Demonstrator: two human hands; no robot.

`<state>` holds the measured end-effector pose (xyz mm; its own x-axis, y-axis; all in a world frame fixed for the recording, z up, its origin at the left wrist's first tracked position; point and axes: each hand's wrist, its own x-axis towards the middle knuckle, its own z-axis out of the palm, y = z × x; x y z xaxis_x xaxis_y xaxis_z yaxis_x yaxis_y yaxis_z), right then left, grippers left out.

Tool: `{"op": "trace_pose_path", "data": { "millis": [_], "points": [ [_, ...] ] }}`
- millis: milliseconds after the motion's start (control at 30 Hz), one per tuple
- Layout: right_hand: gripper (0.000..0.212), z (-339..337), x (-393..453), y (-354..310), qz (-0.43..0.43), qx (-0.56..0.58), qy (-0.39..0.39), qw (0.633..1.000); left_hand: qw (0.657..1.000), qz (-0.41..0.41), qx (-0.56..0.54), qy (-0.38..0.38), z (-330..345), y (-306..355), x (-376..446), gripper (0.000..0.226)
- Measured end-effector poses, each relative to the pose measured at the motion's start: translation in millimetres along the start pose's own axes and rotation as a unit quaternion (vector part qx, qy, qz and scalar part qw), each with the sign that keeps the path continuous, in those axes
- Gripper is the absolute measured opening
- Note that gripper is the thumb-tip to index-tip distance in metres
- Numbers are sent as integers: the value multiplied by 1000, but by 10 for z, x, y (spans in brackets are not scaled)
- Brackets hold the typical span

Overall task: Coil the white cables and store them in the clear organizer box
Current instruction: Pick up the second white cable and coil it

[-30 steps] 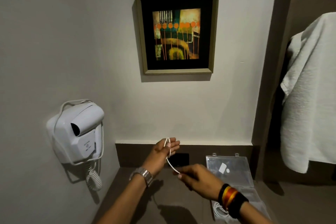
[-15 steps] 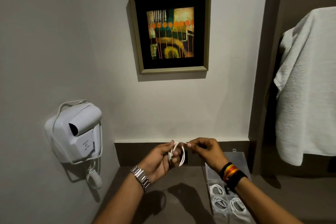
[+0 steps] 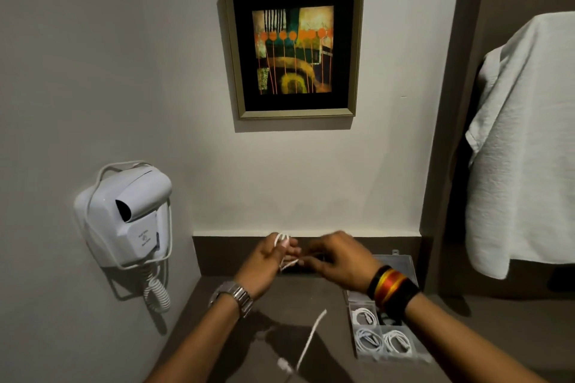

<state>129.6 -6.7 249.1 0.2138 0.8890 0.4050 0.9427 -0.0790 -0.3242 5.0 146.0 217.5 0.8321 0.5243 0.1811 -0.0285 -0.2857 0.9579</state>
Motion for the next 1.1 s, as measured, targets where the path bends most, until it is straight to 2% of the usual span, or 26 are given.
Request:
{"op": "trace_pose_path", "data": {
  "millis": [33, 133, 233, 333, 433, 500, 600, 667, 733, 800, 867, 933, 1000, 1100],
  "points": [
    [24, -79, 52, 17, -2, -3, 23, 1000, 999, -10, 23, -26, 14, 25, -33, 31],
    [26, -183, 187, 108, 28, 17, 110, 993, 985, -49, -119, -116, 53, 129, -103, 42],
    [17, -57, 240, 219, 92, 156, 156, 971, 968, -55, -208, -132, 62, 169, -106, 42],
    [16, 250, 140, 285, 142, 254, 121, 949, 933, -50, -341, -107, 39, 202, -74, 33],
    [24, 570, -65, 223, 140, 237, 25, 961, 894, -29, -447, -25, -48, 183, 22, 26],
    [25, 709, -182, 138, 140, 196, -38, 970, 905, -1, -425, 22, -129, 131, 70, 25],
    [29, 698, -252, -25, 106, 171, -71, 977, 967, 23, -249, 56, -226, 1, 67, 30],
    [36, 573, -194, -103, 68, 118, -44, 990, 994, 39, -90, 45, -255, -85, 11, 30],
    [36, 404, -95, -133, 42, 61, -3, 997, 999, 45, 28, 13, -250, -138, -62, 27],
    [29, 228, 11, -75, 37, 46, 33, 998, 995, 37, 89, -21, -219, -157, -124, 28],
    [25, 105, 119, -22, 55, 72, 63, 994, 996, 22, 45, -77, -184, -207, -130, 32],
    [26, 59, 187, 62, 90, 139, 87, 982, 991, 1, -83, -103, -120, -241, -97, 34],
    [24, 135, 244, 123, 128, 240, 109, 956, 976, -2, -185, -115, -99, -245, -78, 39],
    [15, 331, 179, 239, 171, 350, 155, 908, 944, 22, -290, -154, -32, -92, -75, 34]
  ]
}}
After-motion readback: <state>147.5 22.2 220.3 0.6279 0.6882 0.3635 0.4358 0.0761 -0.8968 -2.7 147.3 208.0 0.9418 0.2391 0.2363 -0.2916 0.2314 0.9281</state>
